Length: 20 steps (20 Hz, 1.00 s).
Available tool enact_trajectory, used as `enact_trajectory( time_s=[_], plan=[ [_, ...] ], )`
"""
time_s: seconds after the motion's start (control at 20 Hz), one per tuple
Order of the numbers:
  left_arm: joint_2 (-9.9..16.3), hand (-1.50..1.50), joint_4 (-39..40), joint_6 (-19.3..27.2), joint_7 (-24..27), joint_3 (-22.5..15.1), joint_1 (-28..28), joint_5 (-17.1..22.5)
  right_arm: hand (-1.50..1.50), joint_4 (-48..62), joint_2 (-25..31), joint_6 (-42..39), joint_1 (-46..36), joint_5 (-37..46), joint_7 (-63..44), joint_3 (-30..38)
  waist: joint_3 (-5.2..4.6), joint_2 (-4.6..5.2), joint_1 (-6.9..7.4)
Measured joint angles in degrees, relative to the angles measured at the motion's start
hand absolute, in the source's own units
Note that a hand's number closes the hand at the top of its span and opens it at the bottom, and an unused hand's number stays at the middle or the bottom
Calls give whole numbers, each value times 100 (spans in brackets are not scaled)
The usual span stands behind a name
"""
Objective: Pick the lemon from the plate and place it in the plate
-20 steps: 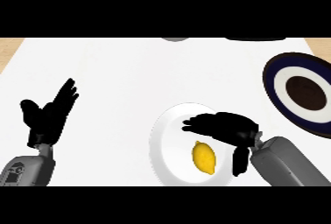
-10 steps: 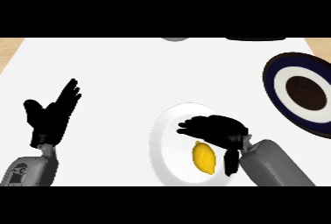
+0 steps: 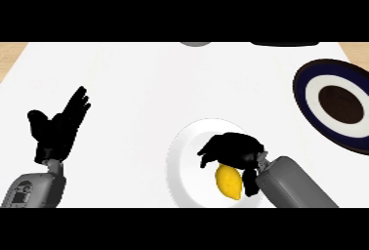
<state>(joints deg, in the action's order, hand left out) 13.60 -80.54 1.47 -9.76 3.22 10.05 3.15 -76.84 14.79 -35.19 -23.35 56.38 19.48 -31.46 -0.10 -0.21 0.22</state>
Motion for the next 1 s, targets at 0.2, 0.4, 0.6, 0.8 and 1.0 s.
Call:
enact_trajectory(
  time_s=[0.2,0.4,0.6,0.8,1.0],
  plan=[
    [-35,0,0,-45,27,41,-44,-22,150,-42,64,83,46,131,431,-9,0,-11,-1],
    [-108,0,-110,-50,-18,35,-126,-71,150,-98,-115,44,114,215,472,94,-2,-13,-6],
    [-73,0,-193,-72,-38,101,-235,-46,150,-747,159,-8,789,-229,532,557,4,-21,-100],
    [-9,0,-198,-80,-37,200,-282,-14,150,-1467,528,-172,1419,-1055,465,1469,6,-27,-219],
    [-11,0,-136,-60,-41,206,-211,-54,150,-2301,805,-112,1861,-1623,393,2370,7,-21,-233]
  ],
)
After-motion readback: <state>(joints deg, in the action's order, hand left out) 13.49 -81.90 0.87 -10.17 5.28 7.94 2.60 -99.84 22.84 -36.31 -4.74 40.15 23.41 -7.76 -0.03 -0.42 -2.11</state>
